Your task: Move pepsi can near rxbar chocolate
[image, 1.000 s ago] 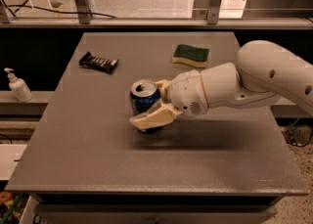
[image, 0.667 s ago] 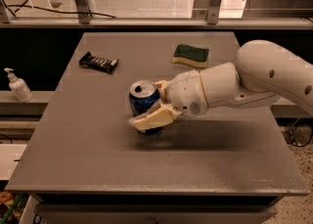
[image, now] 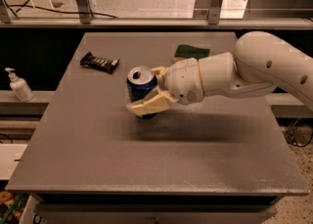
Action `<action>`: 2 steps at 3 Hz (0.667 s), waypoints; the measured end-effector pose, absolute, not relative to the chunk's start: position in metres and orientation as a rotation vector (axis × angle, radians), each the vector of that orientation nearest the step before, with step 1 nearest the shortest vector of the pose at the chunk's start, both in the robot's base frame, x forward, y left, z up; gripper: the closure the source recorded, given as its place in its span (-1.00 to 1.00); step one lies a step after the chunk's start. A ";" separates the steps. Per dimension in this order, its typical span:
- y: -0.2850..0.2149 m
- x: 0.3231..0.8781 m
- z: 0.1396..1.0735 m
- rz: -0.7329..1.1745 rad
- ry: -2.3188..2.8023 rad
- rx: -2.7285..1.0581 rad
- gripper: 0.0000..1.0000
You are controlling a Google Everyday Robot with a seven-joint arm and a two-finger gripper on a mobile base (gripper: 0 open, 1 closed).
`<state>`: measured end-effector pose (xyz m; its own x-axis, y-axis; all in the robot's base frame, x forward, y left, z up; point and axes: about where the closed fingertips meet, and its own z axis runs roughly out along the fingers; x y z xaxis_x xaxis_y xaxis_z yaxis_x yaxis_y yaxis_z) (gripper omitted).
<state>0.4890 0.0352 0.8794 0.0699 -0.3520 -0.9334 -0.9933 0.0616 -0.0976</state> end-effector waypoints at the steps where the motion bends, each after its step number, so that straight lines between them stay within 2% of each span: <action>1: 0.041 0.536 0.884 0.846 1.395 -1.432 1.00; 2: 0.051 0.592 0.885 0.799 1.380 -1.416 1.00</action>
Offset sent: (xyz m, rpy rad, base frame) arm 0.1756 0.0278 0.0093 0.0215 -0.1443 -0.0836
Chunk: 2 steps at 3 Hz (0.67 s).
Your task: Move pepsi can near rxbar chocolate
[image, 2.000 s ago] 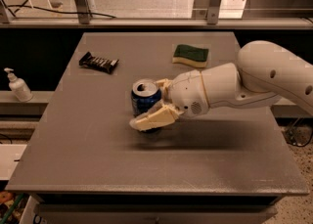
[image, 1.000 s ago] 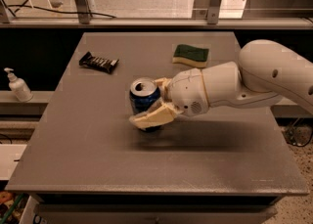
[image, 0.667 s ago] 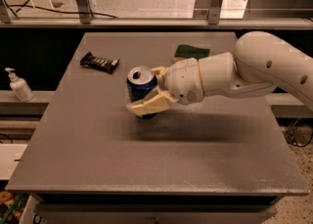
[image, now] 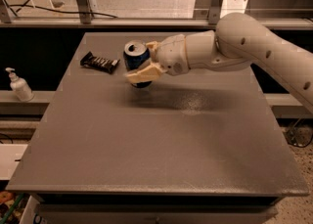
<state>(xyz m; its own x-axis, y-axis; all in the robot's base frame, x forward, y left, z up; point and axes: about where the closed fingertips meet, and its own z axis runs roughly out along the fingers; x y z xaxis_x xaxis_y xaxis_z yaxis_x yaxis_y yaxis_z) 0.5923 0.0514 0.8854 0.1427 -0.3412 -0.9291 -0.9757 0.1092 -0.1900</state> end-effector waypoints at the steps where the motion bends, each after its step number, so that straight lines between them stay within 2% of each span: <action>1: 0.065 0.636 0.876 0.748 1.402 -1.413 1.00; 2: 0.076 0.673 0.862 0.717 1.435 -1.385 1.00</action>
Offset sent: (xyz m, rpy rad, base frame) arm 0.1268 0.0307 -0.0388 -0.0467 -0.0123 -0.1417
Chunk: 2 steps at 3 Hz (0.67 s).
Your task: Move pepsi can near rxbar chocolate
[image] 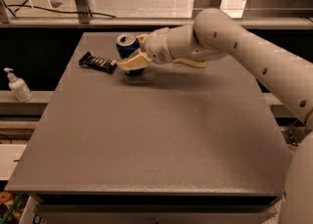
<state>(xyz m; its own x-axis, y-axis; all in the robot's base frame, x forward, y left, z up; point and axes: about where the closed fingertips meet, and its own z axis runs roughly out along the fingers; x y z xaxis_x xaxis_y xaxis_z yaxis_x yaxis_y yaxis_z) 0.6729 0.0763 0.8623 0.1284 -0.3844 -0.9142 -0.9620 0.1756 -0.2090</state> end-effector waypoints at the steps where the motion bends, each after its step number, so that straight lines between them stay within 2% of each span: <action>1: 0.084 0.697 0.856 0.717 1.444 -1.331 1.00; 2: 0.084 0.697 0.860 0.717 1.444 -1.331 1.00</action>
Offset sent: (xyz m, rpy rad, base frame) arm 0.0576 0.0322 -0.0165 0.1387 0.0485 -0.1176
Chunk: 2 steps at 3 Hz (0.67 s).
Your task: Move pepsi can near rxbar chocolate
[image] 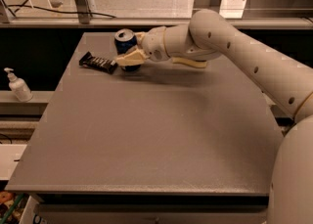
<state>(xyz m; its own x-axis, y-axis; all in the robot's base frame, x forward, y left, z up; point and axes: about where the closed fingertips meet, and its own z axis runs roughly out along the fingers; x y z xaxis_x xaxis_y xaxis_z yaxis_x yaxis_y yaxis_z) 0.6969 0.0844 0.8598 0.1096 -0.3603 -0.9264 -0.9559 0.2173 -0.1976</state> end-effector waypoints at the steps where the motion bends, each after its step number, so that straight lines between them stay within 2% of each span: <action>1: 0.084 0.697 0.860 0.718 1.444 -1.331 0.65; 2: 0.089 0.698 0.855 0.745 1.468 -1.309 0.19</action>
Offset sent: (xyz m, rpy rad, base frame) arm 0.0139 0.0244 -0.0449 0.0893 0.2451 -0.0715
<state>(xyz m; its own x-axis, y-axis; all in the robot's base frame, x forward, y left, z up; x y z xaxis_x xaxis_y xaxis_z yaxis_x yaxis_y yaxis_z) 0.6985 0.0885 0.8553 0.0761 -0.3499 -0.9337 -0.9600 0.2272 -0.1634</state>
